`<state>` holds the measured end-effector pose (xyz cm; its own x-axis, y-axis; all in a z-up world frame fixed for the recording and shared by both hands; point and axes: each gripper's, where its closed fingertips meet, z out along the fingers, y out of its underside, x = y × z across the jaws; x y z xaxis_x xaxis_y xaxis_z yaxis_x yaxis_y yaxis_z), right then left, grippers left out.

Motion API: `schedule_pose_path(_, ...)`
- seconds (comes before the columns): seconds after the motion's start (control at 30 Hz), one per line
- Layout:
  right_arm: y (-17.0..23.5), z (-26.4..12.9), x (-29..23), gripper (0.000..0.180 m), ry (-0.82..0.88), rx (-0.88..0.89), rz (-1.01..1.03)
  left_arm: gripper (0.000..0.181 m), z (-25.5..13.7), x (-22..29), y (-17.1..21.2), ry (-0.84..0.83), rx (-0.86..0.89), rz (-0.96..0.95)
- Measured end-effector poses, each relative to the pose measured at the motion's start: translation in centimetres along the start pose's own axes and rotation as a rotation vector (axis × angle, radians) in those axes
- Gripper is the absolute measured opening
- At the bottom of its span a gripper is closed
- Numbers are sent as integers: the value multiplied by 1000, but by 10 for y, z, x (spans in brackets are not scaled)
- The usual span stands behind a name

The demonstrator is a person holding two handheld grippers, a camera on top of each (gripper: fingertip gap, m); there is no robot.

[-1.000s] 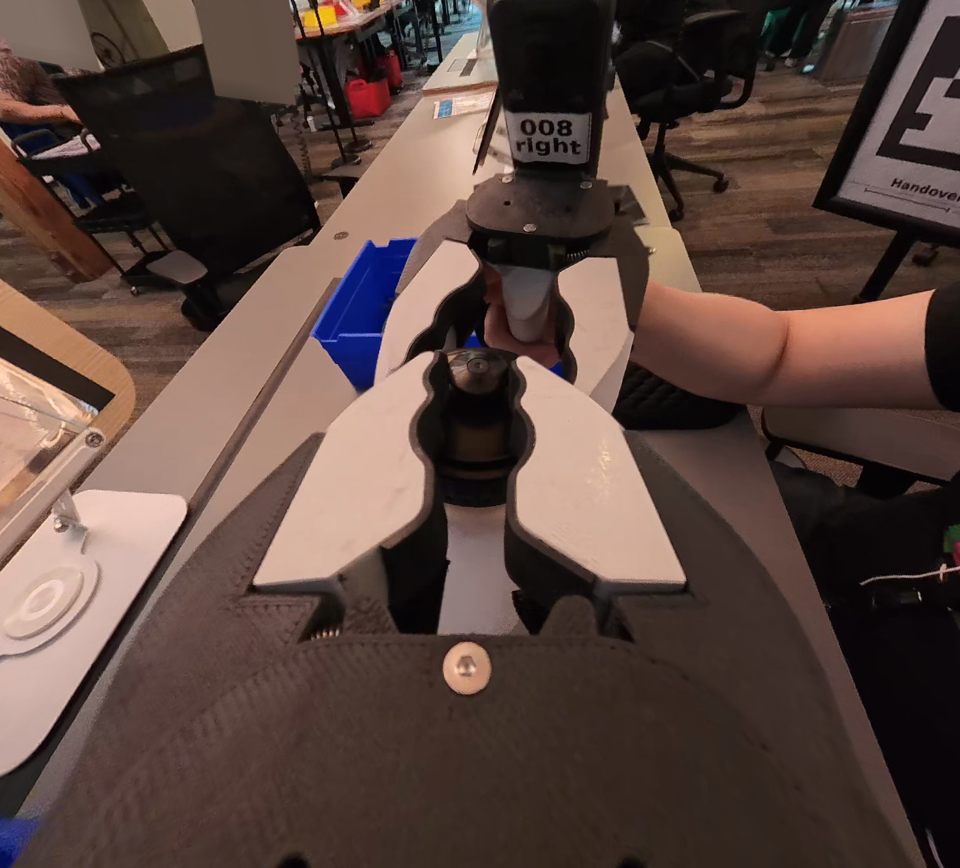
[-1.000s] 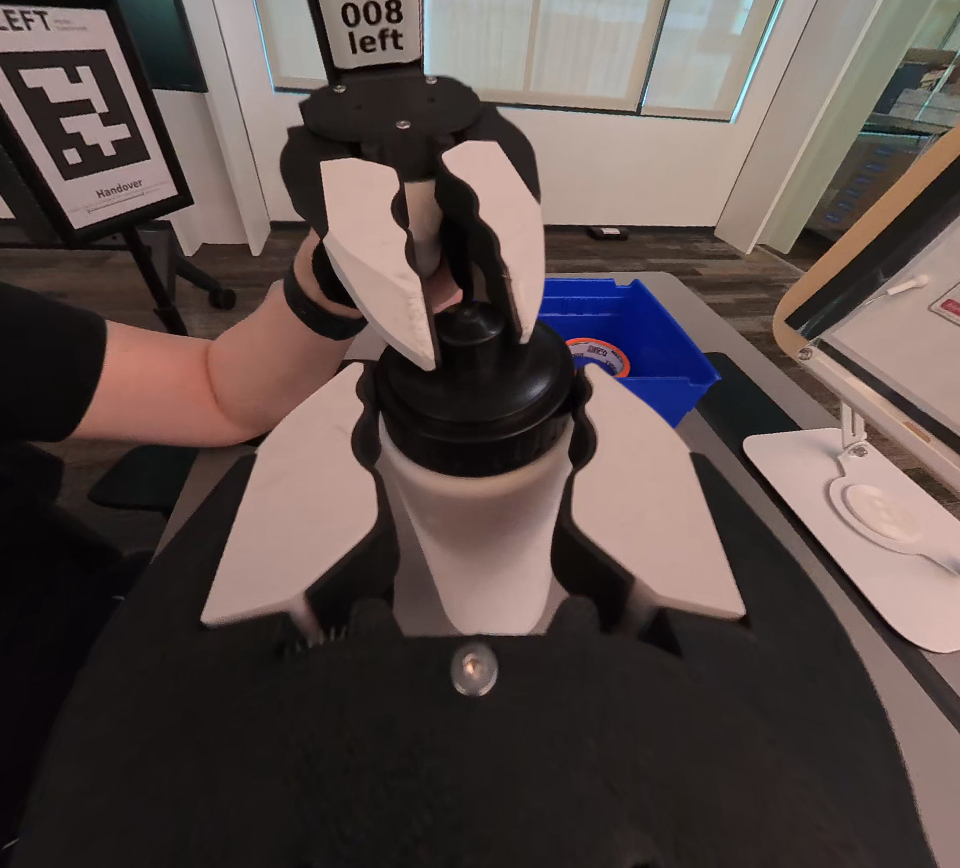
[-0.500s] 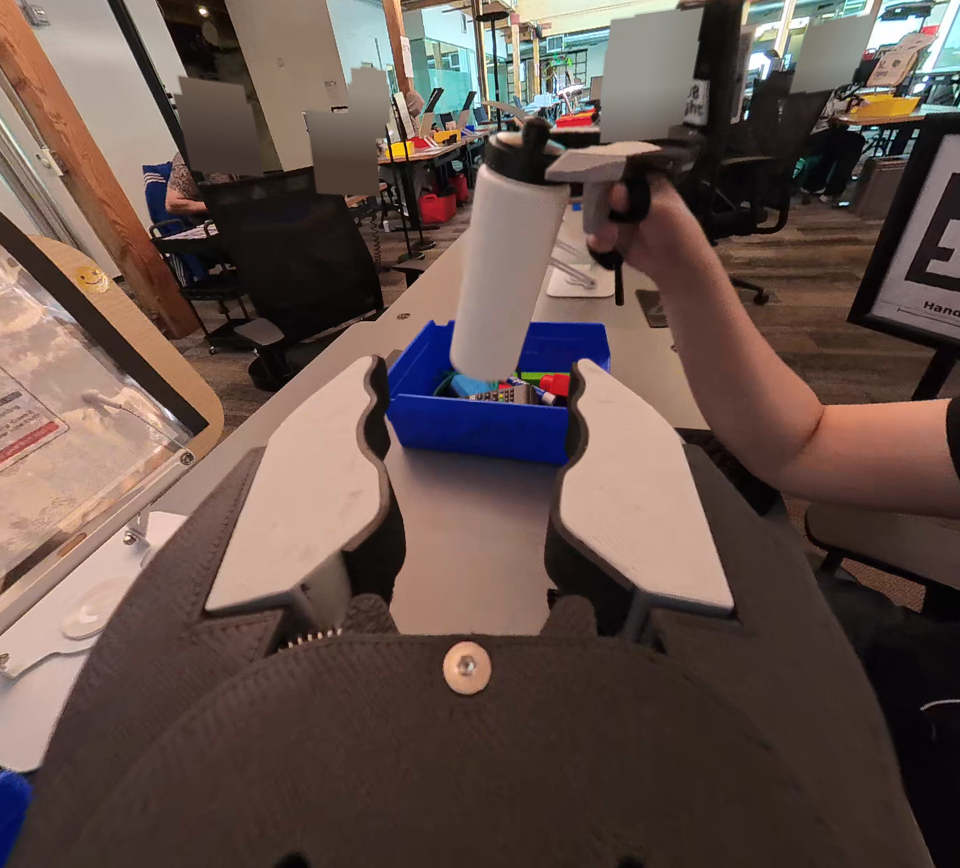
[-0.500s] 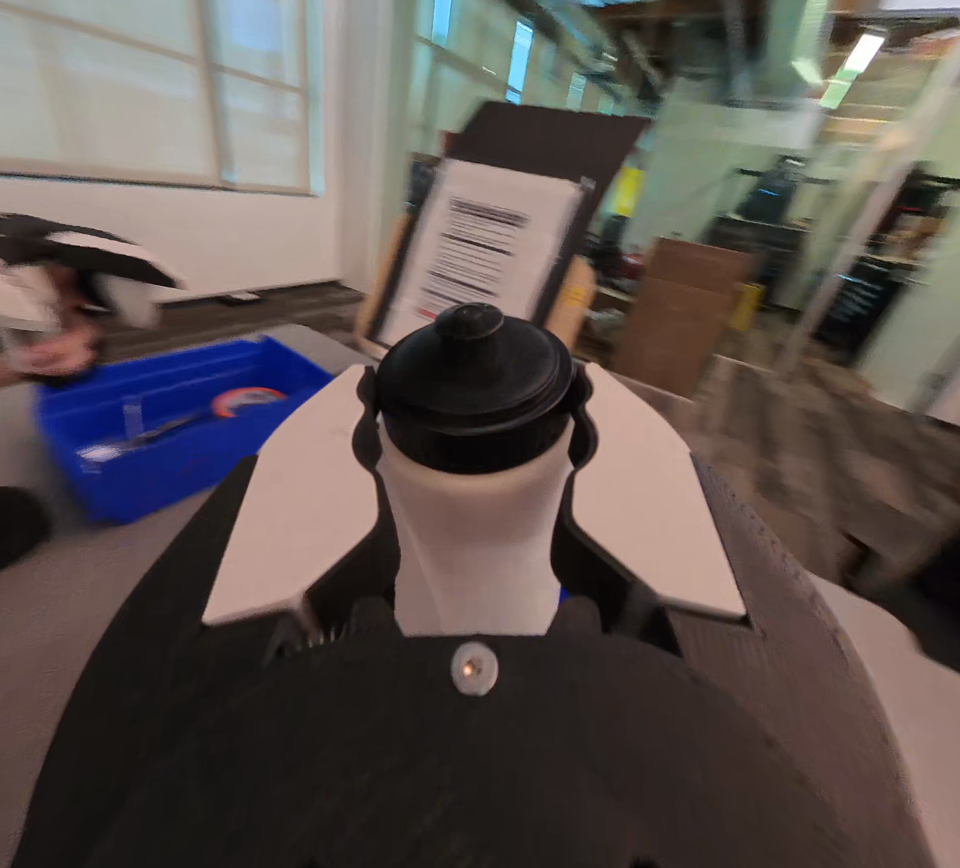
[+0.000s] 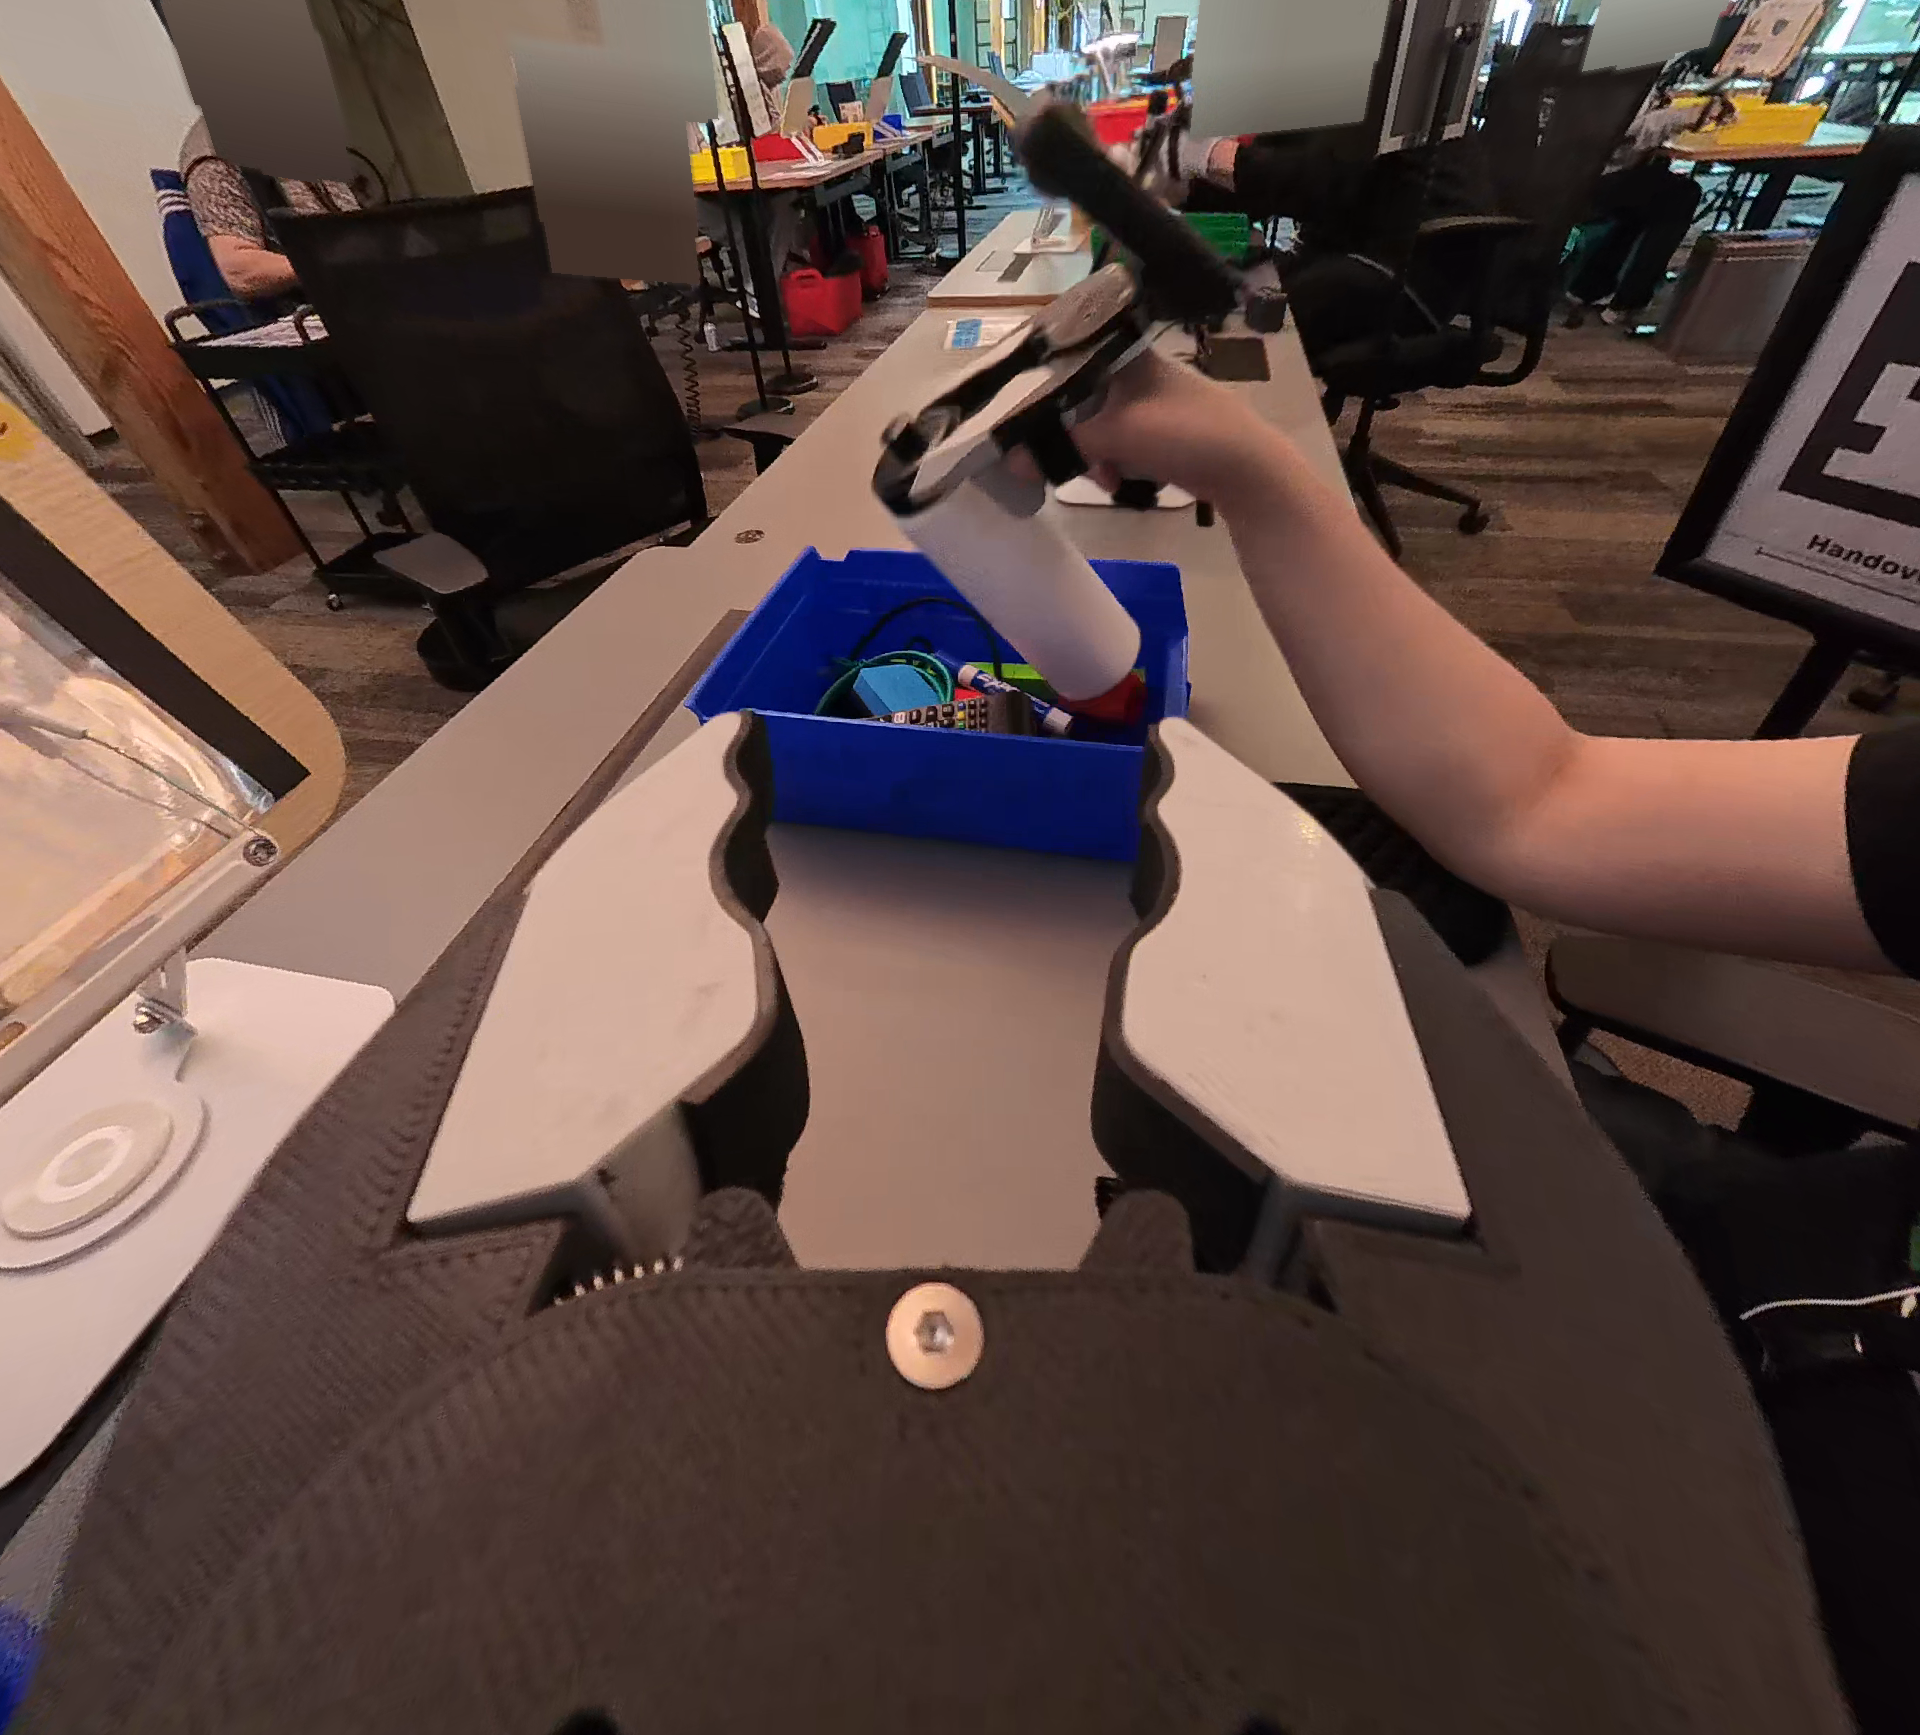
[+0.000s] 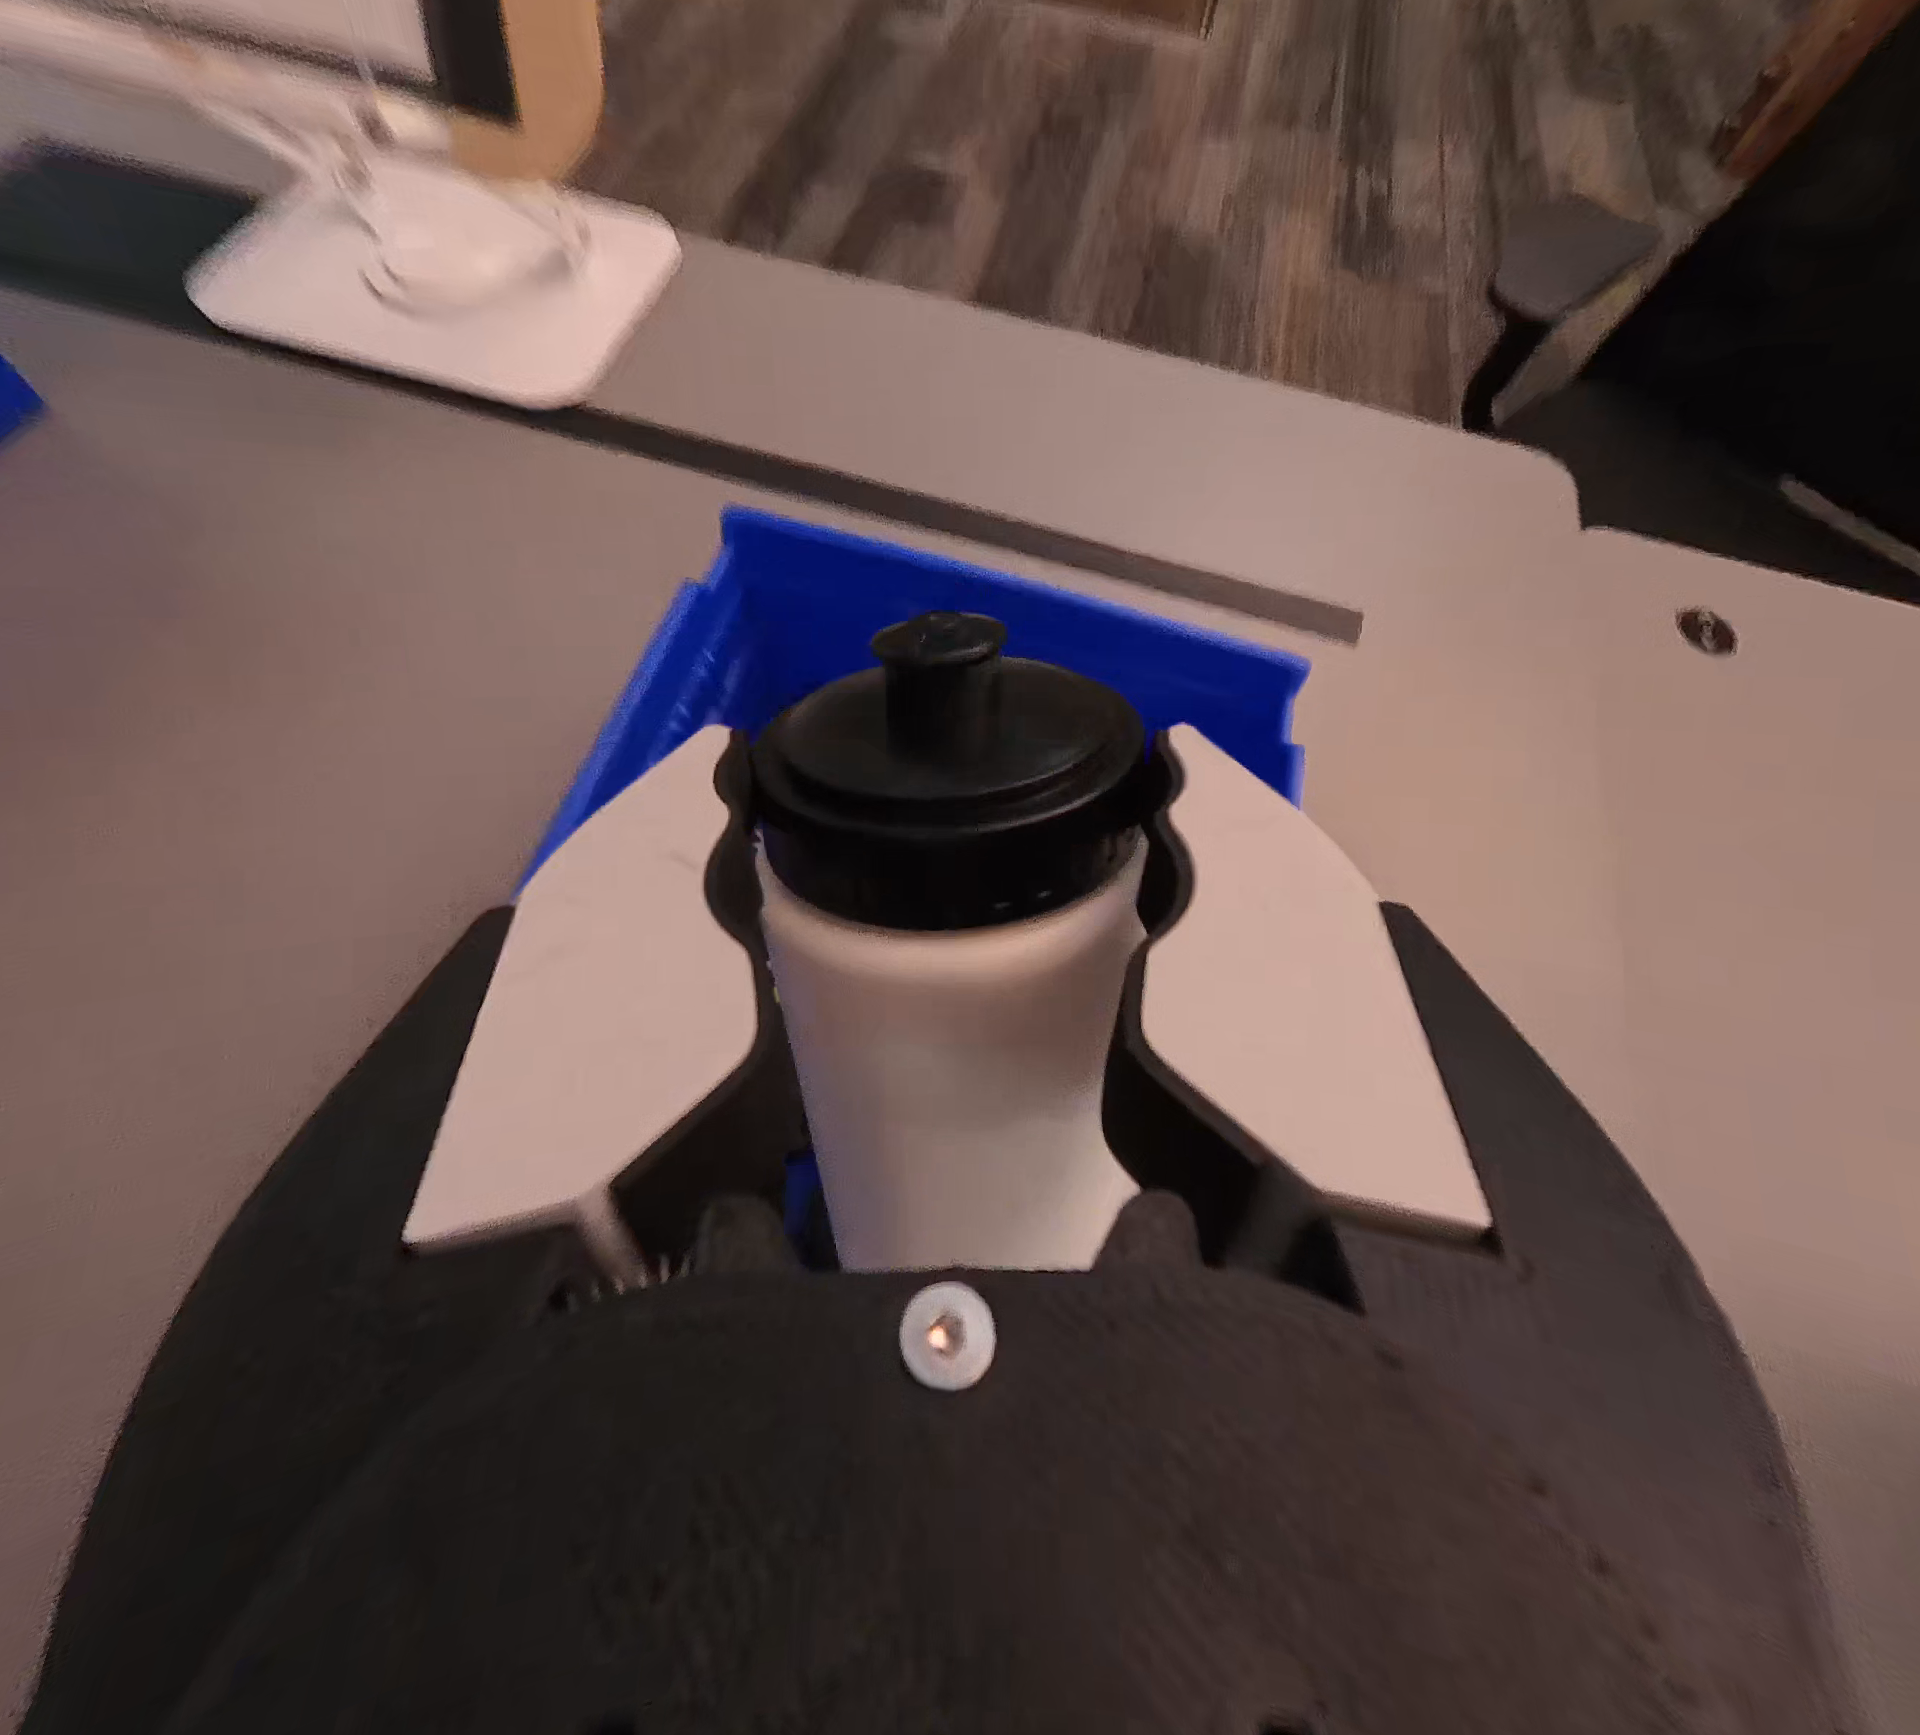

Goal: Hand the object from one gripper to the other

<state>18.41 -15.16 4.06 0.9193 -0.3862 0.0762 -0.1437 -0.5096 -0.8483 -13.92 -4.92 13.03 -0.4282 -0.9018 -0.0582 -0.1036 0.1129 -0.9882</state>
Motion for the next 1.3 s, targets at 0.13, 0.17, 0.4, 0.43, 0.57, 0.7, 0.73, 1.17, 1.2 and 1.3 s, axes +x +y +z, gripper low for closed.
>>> schedule_pose_path(0.13, 14, 56, -10, 73, 7, -98, -63, 66, 0, -3, 1, 8, 6, -21)
schedule_pose_path(0.17, 17, 68, -13, 74, 11, -125, -85, 65, 0, -3, 2, 6, 2, -21)
schedule_pose_path(0.4, 57, 119, -20, 74, 80, -347, -230, 70, -5, -18, 0, -44, 16, -40)
schedule_pose_path(0.43, 59, 119, -17, 74, 109, -365, -250, 74, -11, -26, -1, -76, 27, -48)
schedule_pose_path(0.57, 38, 99, -18, 70, 152, -301, -312, 80, -55, -59, -8, -196, 71, -120)
schedule_pose_path(0.7, -9, 54, -36, 73, 130, -103, -327, 79, -109, -99, 25, -400, -88, -186)
schedule_pose_path(0.73, -22, 40, -41, 73, 132, -43, -334, 79, -124, -111, 45, -478, -192, -195)
schedule_pose_path(1.17, -53, -17, -86, 56, 24, 169, -402, 56, -172, -207, 248, -683, -745, -585)
schedule_pose_path(1.2, -52, -16, -86, 56, 25, 163, -405, 56, -174, -211, 257, -701, -779, -576)
schedule_pose_path(1.3, -50, -13, -85, 55, 27, 148, -412, 55, -180, -215, 276, -734, -869, -544)
